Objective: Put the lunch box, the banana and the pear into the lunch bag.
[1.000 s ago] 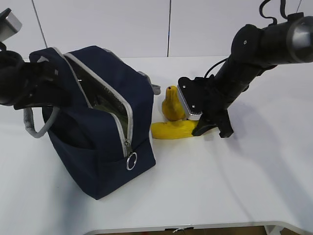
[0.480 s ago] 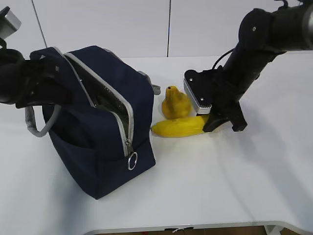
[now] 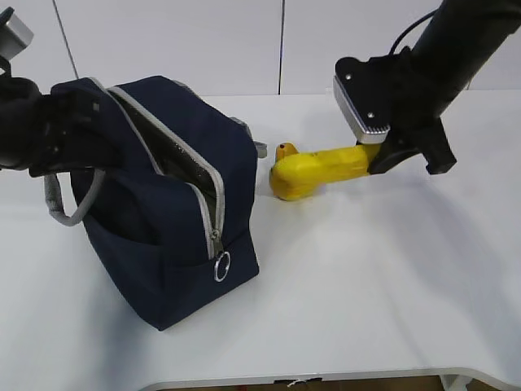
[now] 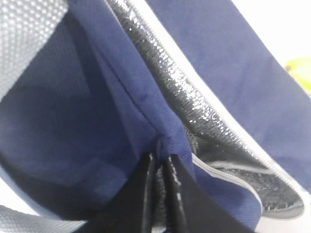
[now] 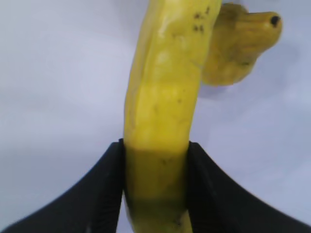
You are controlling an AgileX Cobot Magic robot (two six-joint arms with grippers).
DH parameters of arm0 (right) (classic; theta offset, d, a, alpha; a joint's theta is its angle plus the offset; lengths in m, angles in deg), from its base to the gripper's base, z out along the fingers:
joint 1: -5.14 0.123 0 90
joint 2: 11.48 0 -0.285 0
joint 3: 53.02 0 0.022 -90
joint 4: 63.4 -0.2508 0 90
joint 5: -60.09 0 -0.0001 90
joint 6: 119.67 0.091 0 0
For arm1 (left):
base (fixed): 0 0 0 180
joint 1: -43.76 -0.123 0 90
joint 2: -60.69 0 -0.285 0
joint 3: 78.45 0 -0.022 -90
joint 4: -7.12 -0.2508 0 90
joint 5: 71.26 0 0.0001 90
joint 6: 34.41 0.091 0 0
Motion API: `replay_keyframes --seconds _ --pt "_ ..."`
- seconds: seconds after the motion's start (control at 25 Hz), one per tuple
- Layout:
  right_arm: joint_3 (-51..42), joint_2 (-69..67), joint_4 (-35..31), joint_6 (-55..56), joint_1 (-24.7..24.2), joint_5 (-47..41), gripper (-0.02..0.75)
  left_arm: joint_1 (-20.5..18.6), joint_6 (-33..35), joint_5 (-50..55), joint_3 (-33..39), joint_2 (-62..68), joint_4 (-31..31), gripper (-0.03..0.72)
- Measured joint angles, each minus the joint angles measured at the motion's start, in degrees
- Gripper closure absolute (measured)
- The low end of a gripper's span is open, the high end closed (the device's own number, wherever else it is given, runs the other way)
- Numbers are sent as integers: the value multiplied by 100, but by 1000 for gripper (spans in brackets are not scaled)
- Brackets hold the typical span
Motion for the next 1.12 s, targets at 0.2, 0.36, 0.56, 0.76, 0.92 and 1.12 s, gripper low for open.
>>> replay_keyframes --seconds 0.2,0.36,0.56,0.76,0.92,1.12 --pt "0 538 -341 310 0 -39 428 0 0 -35 0 0 59 688" --pt "0 849 -1196 871 0 -112 429 0 0 -69 0 0 181 688" --pt "0 951 -2686 1470 0 -414 429 0 0 -115 0 0 345 688" --pt "-14 951 -4287 1565 0 -735 429 0 0 -147 0 0 369 688" --pt "-14 951 -5344 1578 0 -768 429 0 0 -147 0 0 395 688" --pt "-14 927 -6401 1771 0 -768 429 0 0 -147 0 0 419 688"
